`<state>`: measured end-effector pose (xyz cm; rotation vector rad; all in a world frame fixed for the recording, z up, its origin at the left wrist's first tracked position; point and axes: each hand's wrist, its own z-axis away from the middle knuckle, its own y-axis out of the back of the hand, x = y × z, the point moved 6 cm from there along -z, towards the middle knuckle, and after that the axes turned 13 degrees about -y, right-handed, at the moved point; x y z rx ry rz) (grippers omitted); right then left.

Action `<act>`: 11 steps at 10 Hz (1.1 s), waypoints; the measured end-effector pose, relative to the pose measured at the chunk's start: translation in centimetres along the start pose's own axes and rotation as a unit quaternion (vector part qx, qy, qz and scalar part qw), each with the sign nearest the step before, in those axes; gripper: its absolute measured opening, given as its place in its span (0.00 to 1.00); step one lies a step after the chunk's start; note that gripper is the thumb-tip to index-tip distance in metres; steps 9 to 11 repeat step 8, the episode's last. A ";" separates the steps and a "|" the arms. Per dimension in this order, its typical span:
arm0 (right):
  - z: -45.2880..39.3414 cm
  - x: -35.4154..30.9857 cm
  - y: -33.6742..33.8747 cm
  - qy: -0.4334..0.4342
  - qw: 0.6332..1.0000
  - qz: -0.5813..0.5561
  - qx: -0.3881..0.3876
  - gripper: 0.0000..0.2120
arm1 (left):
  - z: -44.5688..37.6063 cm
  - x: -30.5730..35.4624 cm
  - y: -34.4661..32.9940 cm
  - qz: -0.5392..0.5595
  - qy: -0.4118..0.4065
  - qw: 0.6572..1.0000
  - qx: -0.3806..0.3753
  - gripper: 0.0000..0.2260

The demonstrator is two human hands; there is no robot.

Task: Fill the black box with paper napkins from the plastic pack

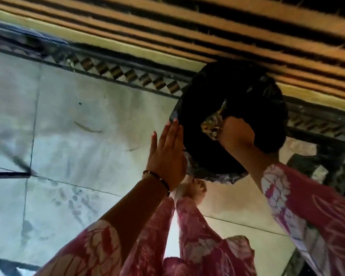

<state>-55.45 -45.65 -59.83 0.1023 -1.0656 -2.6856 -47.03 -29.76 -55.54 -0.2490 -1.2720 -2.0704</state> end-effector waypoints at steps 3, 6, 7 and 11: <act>-6.5 -3.2 -8.7 0.065 0.976 0.206 -0.013 0.16 | -0.4 -3.0 -3.9 -0.037 -0.040 0.995 0.080 0.36; -6.6 -4.5 -9.4 0.060 0.987 0.123 -0.088 0.38 | -0.6 -2.5 -3.4 -0.026 -0.014 0.999 0.027 0.40; -4.4 -4.1 -5.7 0.065 0.997 0.019 -0.045 0.34 | -0.4 -2.0 -2.4 -0.021 0.025 0.999 -0.036 0.39; 0.7 -2.3 -1.2 0.092 0.986 -0.133 0.044 0.27 | 0.2 -0.2 0.1 0.000 0.048 0.998 -0.041 0.36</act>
